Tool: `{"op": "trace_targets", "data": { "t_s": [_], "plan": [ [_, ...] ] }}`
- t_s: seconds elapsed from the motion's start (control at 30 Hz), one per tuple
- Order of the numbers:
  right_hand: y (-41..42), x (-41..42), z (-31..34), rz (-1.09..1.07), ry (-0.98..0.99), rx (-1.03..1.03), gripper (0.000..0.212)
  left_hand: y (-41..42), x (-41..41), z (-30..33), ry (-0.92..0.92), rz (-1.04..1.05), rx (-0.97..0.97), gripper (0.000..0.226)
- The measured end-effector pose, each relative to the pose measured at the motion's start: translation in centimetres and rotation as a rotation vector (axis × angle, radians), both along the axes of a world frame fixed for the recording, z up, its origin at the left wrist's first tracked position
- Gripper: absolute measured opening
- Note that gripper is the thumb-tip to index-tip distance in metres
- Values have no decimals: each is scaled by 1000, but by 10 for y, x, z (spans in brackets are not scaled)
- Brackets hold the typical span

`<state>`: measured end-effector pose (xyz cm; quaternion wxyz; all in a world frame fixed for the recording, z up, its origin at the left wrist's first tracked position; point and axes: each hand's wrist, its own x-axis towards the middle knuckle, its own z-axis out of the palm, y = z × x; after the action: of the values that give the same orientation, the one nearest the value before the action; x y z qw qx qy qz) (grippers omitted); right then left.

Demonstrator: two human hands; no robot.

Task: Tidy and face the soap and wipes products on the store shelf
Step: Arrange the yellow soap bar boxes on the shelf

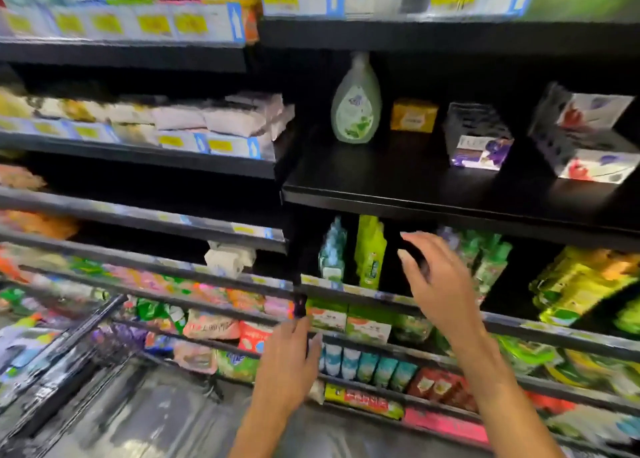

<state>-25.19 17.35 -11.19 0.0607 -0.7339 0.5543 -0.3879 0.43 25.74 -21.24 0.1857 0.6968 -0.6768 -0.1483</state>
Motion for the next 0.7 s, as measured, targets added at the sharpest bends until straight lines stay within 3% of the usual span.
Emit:
{"op": "trace_targets", "data": {
  "t_s": [0.2,0.4,0.6,0.7],
  "plan": [
    [-40,-25,35,-196,232,-312,35,-69,4,75,111,-184,-206,49],
    [-69,-46,41,-265,473,-104,67,-125,-14,143,216,-346,-561,40],
    [-68,-44,40,-291,515,-66,71,-205,-48,193,101,-407,-425,37],
    [-67,-48,50,-282,515,-49,79,-249,-73,206,206,-404,-255,42]
  ]
}}
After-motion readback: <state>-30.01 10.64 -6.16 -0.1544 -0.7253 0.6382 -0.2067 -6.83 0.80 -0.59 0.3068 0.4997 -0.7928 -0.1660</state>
